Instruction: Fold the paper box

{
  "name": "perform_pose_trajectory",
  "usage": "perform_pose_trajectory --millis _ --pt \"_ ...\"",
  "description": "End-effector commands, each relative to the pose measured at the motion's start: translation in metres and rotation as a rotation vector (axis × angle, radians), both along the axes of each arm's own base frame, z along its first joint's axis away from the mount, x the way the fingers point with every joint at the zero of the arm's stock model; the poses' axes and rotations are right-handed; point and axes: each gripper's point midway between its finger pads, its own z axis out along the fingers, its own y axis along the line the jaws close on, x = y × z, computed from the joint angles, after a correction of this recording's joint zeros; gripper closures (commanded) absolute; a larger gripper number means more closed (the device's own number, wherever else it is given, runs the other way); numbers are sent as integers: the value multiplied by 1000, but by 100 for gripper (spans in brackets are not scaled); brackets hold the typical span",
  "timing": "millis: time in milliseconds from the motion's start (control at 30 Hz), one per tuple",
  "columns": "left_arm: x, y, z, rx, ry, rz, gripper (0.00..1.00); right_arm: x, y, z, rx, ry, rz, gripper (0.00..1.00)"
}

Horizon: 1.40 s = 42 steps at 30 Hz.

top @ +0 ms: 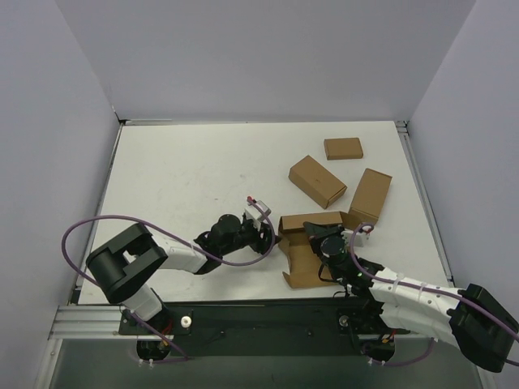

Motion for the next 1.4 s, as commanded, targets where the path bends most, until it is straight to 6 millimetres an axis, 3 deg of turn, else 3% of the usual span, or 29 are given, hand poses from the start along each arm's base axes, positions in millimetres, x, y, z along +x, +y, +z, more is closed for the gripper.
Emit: perform_pose_trajectory --millis 0,367,600,933,1167,1367 --pt "4 -19 22 -85 -51 -41 34 -12 -4 -21 -83 49 33 100" --pt "9 -35 29 -127 -67 -64 31 -14 -3 -22 -91 52 38 100" --pt "15 -42 23 -120 -64 -58 28 -15 -2 -23 -88 55 42 100" --pt "40 -24 15 -92 -81 149 27 -20 9 -16 -30 71 76 100" --pt "41 -16 36 -145 -125 181 27 -24 17 -3 15 98 95 100" --pt "29 -21 70 -211 -170 105 27 -25 24 16 58 77 116 100"
